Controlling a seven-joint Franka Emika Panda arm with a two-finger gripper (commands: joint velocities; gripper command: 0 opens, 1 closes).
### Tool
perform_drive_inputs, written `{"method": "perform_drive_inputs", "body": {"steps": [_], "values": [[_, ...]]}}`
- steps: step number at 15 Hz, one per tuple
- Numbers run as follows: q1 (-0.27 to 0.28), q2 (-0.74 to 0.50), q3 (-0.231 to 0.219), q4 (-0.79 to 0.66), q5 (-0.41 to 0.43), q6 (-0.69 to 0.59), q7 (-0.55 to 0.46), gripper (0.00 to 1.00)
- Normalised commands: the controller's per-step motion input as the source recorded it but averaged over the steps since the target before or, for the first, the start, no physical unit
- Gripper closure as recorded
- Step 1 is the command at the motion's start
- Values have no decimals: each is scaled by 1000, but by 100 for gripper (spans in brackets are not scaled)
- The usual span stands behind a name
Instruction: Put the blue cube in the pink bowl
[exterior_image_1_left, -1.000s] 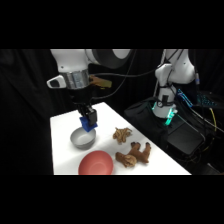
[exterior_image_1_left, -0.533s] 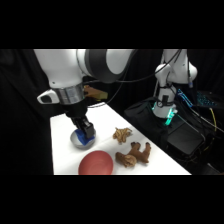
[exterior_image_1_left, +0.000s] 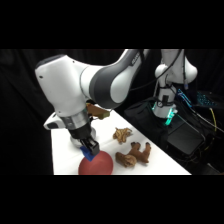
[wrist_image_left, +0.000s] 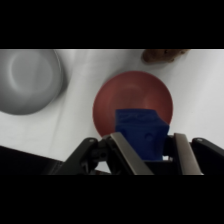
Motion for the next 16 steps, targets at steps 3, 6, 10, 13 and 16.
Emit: {"method": "perform_drive_inputs", "body": {"steps": [3, 6, 10, 13, 16], "values": [[-38, 281, 56, 242, 26, 126, -175, 79], [-63, 251, 78, 257, 55, 72, -179, 79], [-56, 160, 70, 250, 41, -4, -139, 5], [-35, 27, 46, 193, 12, -120, -89, 0], [-8, -154, 30, 54, -22, -175, -58, 0]]}}
